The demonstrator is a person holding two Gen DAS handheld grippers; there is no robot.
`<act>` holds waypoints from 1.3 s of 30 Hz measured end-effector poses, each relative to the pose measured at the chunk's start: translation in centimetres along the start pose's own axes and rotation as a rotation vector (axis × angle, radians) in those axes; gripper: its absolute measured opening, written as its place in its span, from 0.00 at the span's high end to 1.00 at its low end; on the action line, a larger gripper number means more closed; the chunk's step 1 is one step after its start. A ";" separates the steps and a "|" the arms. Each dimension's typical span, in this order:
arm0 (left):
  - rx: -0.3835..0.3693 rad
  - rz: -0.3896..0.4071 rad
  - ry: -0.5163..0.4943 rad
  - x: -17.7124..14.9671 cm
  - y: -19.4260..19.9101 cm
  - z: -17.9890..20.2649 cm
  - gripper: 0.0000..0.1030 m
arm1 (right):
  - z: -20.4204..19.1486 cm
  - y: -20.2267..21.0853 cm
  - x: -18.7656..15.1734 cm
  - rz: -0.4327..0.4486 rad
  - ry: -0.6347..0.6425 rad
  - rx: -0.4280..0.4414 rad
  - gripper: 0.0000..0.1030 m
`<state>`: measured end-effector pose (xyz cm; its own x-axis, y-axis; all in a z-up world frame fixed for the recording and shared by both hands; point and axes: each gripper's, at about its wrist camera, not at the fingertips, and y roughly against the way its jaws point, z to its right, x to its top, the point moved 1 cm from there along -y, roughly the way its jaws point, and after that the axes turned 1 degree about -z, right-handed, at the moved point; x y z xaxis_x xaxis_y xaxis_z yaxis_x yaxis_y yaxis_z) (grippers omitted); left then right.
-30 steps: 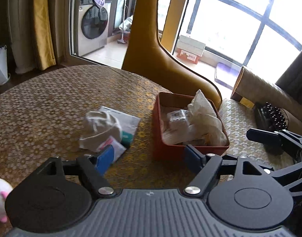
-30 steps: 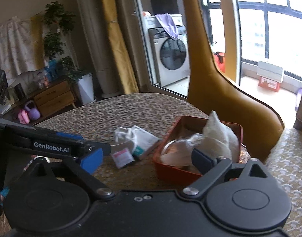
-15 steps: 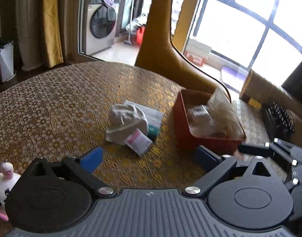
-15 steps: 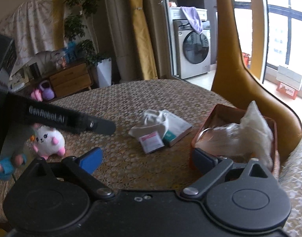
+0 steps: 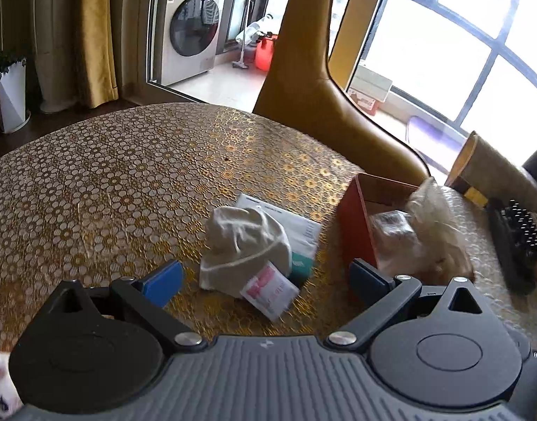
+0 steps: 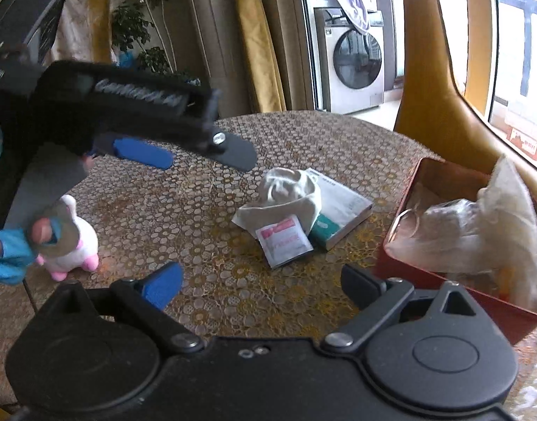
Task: Organize soft objects
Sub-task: 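Move both open tools back toward the white cloth and pink packet, then grasp the white cloth with left tool while right tool grasps the pink-labelled packet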
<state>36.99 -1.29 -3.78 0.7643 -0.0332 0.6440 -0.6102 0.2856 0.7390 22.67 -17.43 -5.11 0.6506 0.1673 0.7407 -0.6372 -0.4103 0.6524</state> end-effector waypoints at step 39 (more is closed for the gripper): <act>-0.015 -0.192 0.049 1.4 -14.4 -3.8 0.23 | 1.1 -11.2 1.2 -0.076 -0.051 -0.062 0.52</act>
<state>47.63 -1.77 -14.23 0.8757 -0.0416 0.4811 -0.4497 0.2927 0.8438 30.98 -13.61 -11.71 0.7175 0.1494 0.6803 -0.6082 -0.3417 0.7165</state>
